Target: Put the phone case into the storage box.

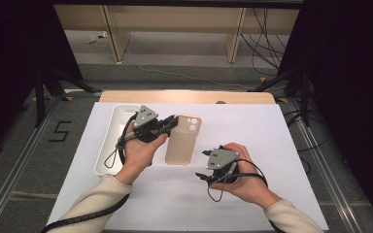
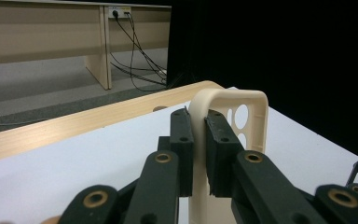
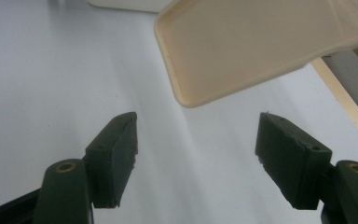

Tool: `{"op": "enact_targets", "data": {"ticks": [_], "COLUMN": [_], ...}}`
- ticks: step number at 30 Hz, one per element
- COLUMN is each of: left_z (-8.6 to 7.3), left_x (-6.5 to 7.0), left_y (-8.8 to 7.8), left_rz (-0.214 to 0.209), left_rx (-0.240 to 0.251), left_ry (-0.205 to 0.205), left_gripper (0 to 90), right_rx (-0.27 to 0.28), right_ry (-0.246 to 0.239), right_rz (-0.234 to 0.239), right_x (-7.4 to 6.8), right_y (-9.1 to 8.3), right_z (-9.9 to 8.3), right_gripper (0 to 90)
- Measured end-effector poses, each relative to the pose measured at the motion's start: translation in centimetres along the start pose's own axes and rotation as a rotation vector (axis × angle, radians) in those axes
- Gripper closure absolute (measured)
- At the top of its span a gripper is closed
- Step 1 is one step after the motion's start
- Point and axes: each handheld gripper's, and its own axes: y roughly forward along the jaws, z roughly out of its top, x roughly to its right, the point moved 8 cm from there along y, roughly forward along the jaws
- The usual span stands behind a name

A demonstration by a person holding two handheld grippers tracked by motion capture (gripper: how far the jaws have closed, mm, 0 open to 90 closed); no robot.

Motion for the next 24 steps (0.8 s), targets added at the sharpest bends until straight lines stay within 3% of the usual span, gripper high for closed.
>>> {"op": "enact_targets", "data": {"ticks": [24], "left_z": [0.3], "left_x": [-0.9], "left_y": [-1.4], "left_rz": [0.020], "left_rx": [0.015], "left_ry": [-0.002], "left_gripper": [82.5], "right_rx": [0.050], "right_ry": [0.128], "right_rz": [-0.046], "right_x": [1.4], "right_y": [-2.1], "right_z": [-2.4], "right_gripper": [28.1]}}
